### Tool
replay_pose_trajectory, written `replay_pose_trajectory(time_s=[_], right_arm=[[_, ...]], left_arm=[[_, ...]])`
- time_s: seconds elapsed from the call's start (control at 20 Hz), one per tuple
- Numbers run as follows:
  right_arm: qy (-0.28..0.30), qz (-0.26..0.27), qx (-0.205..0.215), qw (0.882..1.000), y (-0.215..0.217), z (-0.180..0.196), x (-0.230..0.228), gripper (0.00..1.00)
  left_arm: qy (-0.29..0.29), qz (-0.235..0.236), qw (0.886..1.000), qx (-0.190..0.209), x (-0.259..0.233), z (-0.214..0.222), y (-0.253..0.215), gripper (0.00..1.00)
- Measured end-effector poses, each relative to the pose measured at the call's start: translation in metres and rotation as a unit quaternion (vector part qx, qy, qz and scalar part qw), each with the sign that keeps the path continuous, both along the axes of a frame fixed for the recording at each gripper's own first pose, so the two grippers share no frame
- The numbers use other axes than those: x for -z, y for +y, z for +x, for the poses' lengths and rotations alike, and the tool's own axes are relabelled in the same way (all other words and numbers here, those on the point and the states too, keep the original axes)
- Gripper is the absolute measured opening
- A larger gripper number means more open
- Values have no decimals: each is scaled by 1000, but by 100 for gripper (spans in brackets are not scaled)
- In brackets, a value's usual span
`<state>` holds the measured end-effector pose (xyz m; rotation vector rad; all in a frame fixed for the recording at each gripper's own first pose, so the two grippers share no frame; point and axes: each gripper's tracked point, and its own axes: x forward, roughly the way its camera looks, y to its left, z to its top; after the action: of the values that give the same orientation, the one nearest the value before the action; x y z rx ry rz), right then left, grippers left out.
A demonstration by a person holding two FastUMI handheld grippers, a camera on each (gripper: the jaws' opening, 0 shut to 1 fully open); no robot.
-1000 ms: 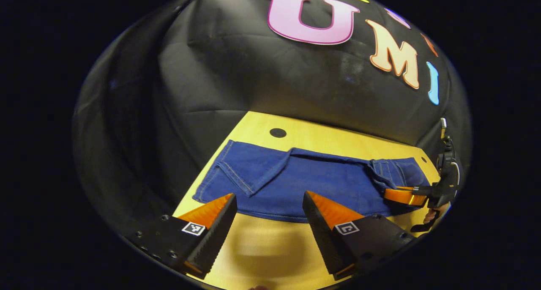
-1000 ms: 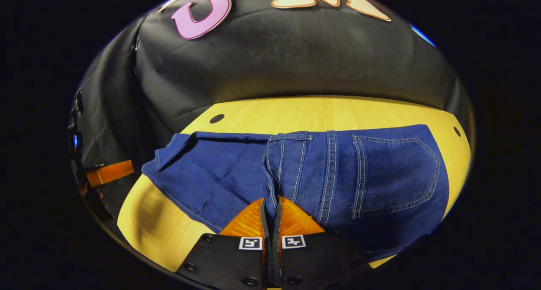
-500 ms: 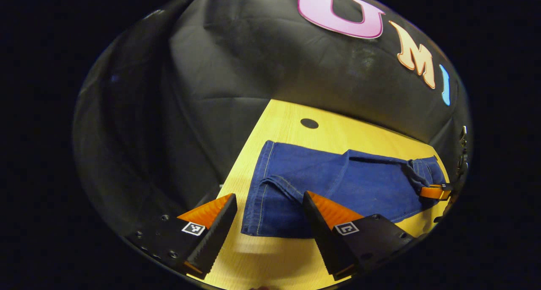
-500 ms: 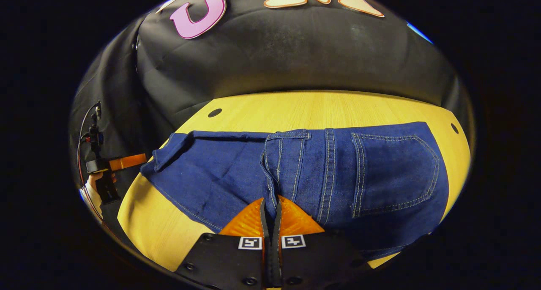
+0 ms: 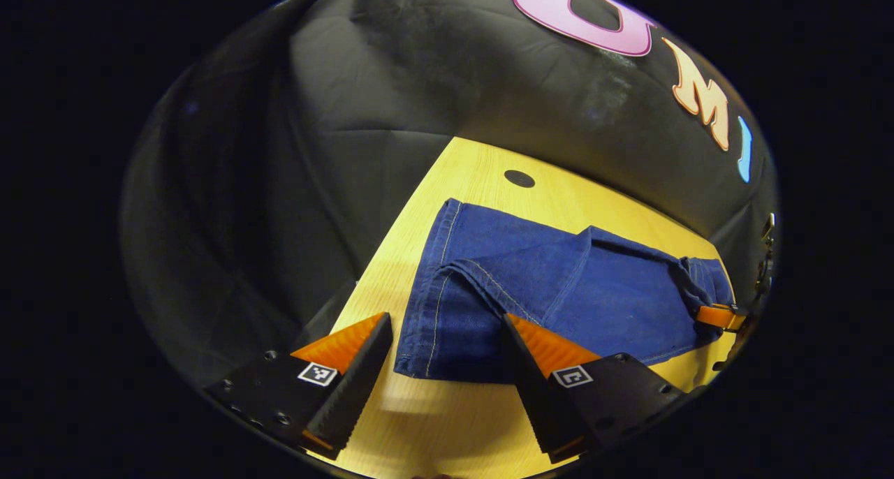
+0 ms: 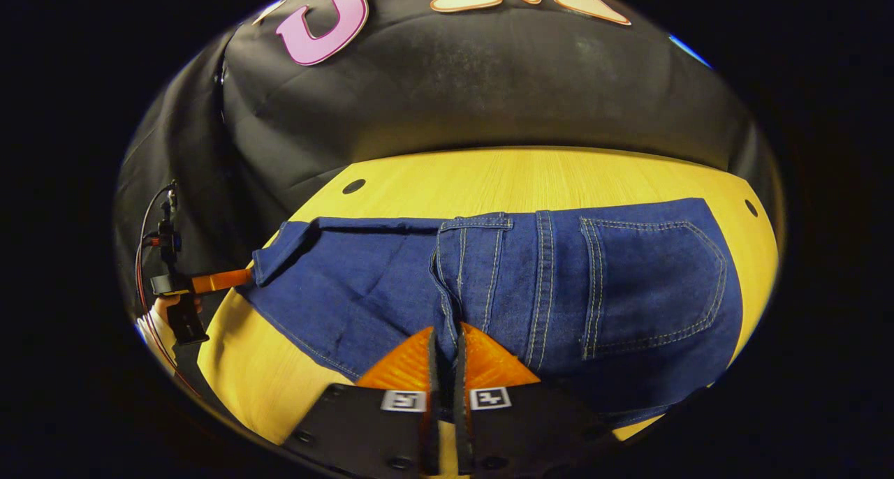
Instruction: Grasp the waist and the cuffs of the jeans and fold them to make the two legs overlap; first hold the waist and fold one-third of the jeans toward the cuffs, then hold the cuffs and fold the remaining one-third in the same direction to finish folding.
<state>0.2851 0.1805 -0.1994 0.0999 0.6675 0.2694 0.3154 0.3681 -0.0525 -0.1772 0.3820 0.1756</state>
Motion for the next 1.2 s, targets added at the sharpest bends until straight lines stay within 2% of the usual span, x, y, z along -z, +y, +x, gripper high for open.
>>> replay_pose_trajectory(time_s=[0.05, 0.15, 0.2, 0.3, 0.35, 0.4, 0.5, 0.7, 0.75, 0.8, 0.85, 0.9, 1.05, 1.2], right_arm=[[0, 3, 0, 1000, 1, -2, -4, 19], [5, 24, -2, 1000, 9, -6, -9, 23], [14, 58, -10, 998, 22, -12, -18, 48], [1, 63, 0, 998, 27, -14, -33, 98], [-13, 58, 5, 998, 21, -15, -43, 97], [-22, 56, 6, 998, 22, -16, -53, 87], [-37, 58, 9, 998, 17, -24, -73, 88], [-63, 37, 30, 997, -12, -39, -107, 87], [-67, 31, 37, 997, -20, -43, -112, 87], [-69, 26, 45, 996, -29, -48, -118, 87], [-71, 21, 53, 996, -36, -53, -122, 95], [-72, 16, 63, 995, -45, -59, -125, 95], [-70, 12, 92, 993, -72, -78, -129, 95], [-69, -5, 117, 991, -105, -91, -130, 95]], left_arm=[[4, 7, 1000, 1, 2, 0, 0, 95], [8, 24, 1000, 0, 3, 0, 1, 93], [14, 37, 999, 1, 6, 1, 0, 93], [22, 57, 998, 4, 9, 3, 1, 91], [20, 56, 998, 3, 5, 1, 0, 90], [21, 55, 998, 1, 5, 0, 0, 80], [16, 46, 999, 4, 4, 1, -6, 76], [-2, 17, 1000, 22, 2, 8, -23, 14], [-4, 14, 1000, 18, 3, 9, -23, 14], [-5, 10, 1000, 14, 3, 11, -23, 5], [-9, 5, 1000, 7, 1, 11, -24, 3], [-12, -3, 1000, 3, -1, 12, -26, 0], [-33, -42, 999, 5, -19, 8, -33, 0], [-76, -77, 994, 23, -61, 2, -51, 0]])
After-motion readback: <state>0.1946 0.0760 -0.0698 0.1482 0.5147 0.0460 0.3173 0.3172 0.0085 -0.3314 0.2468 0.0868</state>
